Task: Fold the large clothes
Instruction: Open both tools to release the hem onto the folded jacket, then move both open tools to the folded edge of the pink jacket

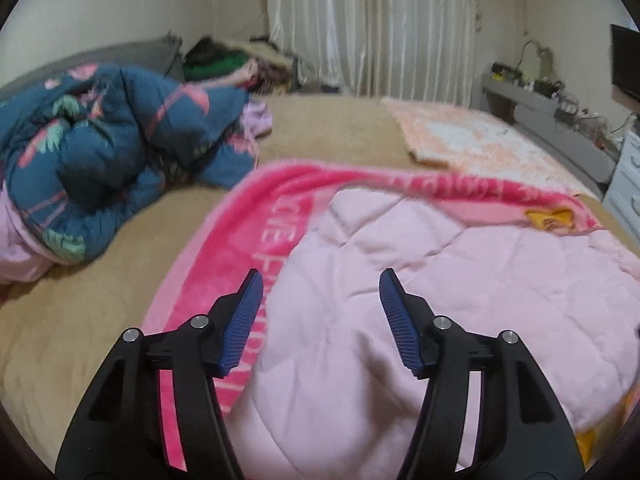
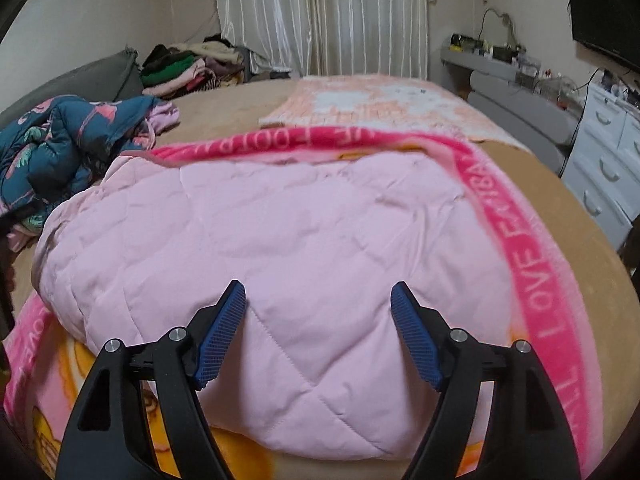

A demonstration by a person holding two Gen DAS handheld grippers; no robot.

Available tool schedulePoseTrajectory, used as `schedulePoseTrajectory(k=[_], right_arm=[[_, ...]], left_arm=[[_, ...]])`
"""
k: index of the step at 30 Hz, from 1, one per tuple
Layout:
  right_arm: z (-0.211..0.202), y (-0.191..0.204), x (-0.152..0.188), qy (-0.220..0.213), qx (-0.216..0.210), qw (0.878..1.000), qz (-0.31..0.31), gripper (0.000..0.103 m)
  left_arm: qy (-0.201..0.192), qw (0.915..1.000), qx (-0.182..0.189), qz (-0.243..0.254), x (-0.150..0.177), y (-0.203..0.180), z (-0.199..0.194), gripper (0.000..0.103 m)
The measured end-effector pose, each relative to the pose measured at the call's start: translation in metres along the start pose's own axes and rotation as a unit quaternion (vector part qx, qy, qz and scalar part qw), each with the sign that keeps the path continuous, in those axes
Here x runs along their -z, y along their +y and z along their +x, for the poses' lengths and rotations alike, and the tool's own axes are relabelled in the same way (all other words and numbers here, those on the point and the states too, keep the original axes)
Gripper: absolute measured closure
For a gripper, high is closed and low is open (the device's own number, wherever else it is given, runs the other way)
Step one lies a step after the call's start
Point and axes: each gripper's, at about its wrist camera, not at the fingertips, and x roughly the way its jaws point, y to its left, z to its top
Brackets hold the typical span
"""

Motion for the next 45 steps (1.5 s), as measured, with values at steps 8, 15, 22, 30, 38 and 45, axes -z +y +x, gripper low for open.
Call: schedulePoseTrajectory(k=[8, 15, 22, 30, 38, 45], right_arm=[[0.009, 0.008, 0.0, 0.008, 0.003, 1.0, 0.008, 0.022], [0.036, -0.003, 0.004, 0.056, -0.005, 0.998, 0.028, 0.016], [0.039, -0.006, 0.009, 0.057, -0.009, 0.997, 0.052, 0.013], [-0.053, -0.004, 0.004, -0.023, -0.011, 0.997, 0.066, 0.004], [-0.115, -0.016, 0.021, -0.055, -0.02, 0.993, 0.106, 0.004], [-0.138, -0.029, 0.048, -0.069, -0.01, 0.986, 0.153, 0.004]], left_arm=[[0.067, 0.9899, 0.115, 0.048, 0.037, -0.065, -0.01, 0.03], [0.116, 0.9865, 0.11, 0.035, 0.056, -0.069, 0.043, 0.015], [0.124, 0.986, 0.111, 0.017, 0.053, -0.067, 0.038, 0.014], [0.078, 0.9907, 0.109, -0.024, 0.039, -0.041, -0.03, 0.009], [0.053, 0.9956, 0.075, -0.018, 0.043, -0.025, -0.077, 0.009], [0.057, 0.9963, 0.06, -0.022, 0.061, -0.011, -0.095, 0.009]])
